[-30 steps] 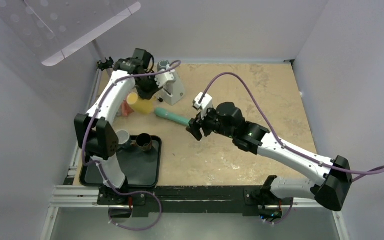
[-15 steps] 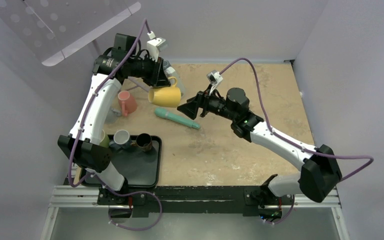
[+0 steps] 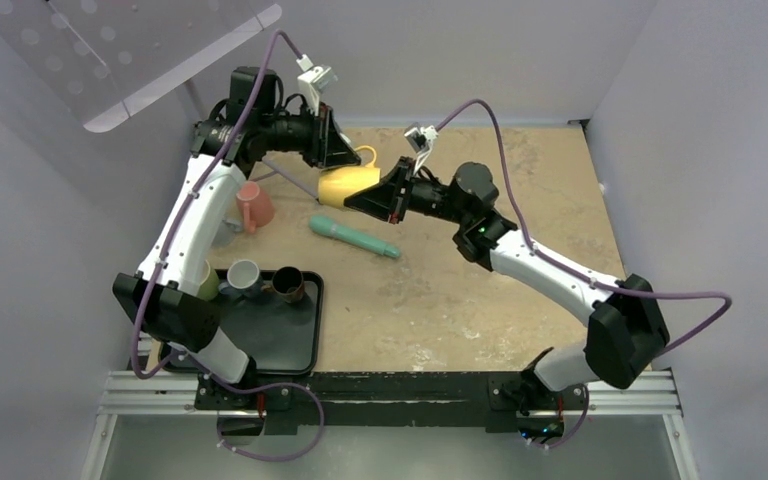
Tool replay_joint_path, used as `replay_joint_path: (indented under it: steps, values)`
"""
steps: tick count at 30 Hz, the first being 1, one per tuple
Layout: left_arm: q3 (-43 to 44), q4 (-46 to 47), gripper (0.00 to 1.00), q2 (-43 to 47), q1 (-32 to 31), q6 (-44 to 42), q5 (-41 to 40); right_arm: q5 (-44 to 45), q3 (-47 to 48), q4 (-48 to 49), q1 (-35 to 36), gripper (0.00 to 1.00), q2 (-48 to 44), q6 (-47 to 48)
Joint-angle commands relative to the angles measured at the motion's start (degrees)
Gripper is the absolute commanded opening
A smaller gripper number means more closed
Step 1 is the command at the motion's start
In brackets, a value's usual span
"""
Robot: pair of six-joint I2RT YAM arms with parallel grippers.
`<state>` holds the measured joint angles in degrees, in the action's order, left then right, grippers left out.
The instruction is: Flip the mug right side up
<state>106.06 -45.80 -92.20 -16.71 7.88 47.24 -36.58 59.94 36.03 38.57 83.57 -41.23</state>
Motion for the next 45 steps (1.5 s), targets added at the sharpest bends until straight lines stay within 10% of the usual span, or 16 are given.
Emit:
replay_joint_path:
  steps: [1,4,9,18,40,45]
  values:
    - [-2.0,2.7,0.09,3.8,0.1,4.6,3.6,9.7,3.6,-10.8,0.0,0.0,-4.0,14.5]
    - [-1.7,0.2,0.58,3.4,1.8,1.7,2.6,17.7,6.1,-26.2,0.8,0.0,-6.6,30.0]
    - [-0.3,-1.8,0.79,3.8,2.4,-4.1,-0.8,31.7,11.3,-49.3,7.8,0.0,-7.6,56.5]
    - [0.6,-8.6,0.8,2.3,-8.0,-18.7,-13.6,53.3,18.3,-79.3,25.0,0.0,2.3,76.8]
    - [-21.1,-7.7,0.77,1.3,-24.1,-34.1,-28.2,57.5,26.1,-82.3,31.2,0.0,11.4,76.2]
    - [-23.2,-5.0,0.51,1.1,-24.1,-33.5,-31.7,57.7,26.7,-82.2,31.2,0.0,11.4,75.7]
